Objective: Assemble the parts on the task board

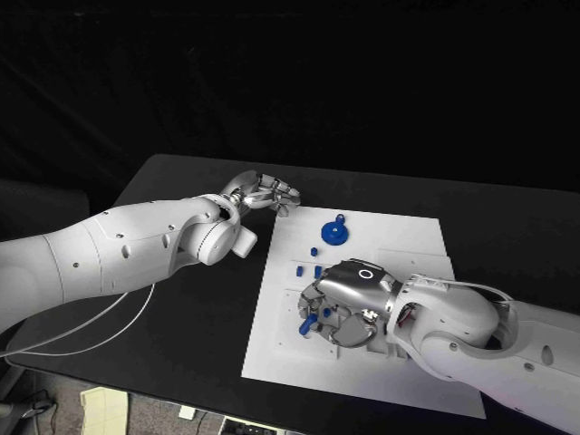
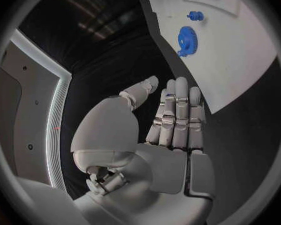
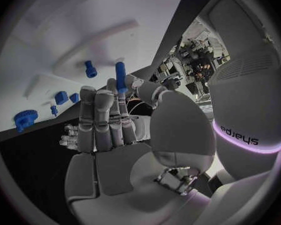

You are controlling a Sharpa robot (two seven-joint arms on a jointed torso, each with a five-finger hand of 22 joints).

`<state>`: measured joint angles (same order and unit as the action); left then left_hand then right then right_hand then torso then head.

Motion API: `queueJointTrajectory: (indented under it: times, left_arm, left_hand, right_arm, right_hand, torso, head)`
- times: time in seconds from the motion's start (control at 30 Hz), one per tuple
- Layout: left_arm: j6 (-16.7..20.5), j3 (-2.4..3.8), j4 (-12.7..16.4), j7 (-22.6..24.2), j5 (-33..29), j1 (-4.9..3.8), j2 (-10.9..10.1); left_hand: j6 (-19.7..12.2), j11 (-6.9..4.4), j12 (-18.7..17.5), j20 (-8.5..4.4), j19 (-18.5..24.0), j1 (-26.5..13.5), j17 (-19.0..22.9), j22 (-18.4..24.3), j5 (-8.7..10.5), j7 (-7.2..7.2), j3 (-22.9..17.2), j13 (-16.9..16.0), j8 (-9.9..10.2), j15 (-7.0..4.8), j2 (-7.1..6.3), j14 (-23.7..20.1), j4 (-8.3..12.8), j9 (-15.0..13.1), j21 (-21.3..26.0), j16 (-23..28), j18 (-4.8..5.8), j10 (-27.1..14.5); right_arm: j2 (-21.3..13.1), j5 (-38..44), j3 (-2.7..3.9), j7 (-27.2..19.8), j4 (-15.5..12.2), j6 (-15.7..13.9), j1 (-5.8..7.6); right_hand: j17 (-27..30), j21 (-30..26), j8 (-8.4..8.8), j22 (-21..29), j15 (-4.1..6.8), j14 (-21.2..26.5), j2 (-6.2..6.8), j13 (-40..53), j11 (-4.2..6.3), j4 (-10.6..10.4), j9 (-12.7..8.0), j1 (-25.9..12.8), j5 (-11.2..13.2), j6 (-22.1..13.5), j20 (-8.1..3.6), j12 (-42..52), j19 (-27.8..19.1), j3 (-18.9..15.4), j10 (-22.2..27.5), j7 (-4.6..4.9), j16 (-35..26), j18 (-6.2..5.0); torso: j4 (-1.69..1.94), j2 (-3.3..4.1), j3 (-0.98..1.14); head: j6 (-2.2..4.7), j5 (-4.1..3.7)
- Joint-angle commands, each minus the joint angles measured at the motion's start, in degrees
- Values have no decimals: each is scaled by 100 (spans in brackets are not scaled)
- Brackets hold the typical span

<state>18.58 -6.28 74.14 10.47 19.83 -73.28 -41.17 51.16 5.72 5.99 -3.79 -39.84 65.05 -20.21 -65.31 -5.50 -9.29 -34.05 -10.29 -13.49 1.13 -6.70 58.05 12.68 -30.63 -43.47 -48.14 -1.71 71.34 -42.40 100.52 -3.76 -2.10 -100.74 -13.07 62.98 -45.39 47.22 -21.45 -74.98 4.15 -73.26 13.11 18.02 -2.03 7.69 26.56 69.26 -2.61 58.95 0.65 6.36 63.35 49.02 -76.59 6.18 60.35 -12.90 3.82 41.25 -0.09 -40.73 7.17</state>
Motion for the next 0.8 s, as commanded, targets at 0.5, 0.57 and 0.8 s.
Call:
queueJointTrajectory:
  times: [0.5, 0.57, 0.8]
  left_arm:
    - [-73, 4, 0, 43, 1, -3, 10]
    - [-73, 4, 3, 42, 1, -3, 8]
    - [-74, 4, 0, 41, 1, -3, 10]
  left_hand:
    - [-34, 5, -18, -58, 9, -9, -14, -12, -2, -7, 1, -6, -41, 15, 55, 35, -5, 10, 41, 34, 89, -39]
    - [-34, 5, -18, -58, 9, -9, -15, -12, -2, -7, 1, -6, -42, 15, 55, 35, -5, 10, 42, 35, 89, -40]
    - [-34, 5, -18, -58, 9, -7, -18, -13, -2, -7, 0, -7, -43, 15, 56, 35, -4, 10, 44, 38, 89, -40]
  right_arm:
    - [-48, 33, -7, -55, -51, 104, -10]
    - [-62, 47, -6, -56, -68, 96, -10]
    - [-88, 80, -6, -45, -86, 97, -10]
  right_hand:
    - [-9, 23, -24, -112, 25, 2, -125, 5, 6, 49, 10, 46, -19, 31, -28, 34, 19, -17, -34, -4, 32, -210]
    - [-9, 23, -24, -112, 25, 2, -126, 6, 7, 50, 10, 46, -19, 32, -28, 34, 19, -18, -34, -4, 33, -210]
    - [-11, 25, -25, -112, 26, 1, -128, 8, 7, 55, 12, 44, -19, 33, -29, 34, 19, -19, -36, -5, 34, -210]
  torso:
    - [1, 2, 2]
    - [2, 3, 1]
    - [2, -2, 1]
  head:
    - [-27, 8]
    - [-31, 8]
    - [-38, 9]
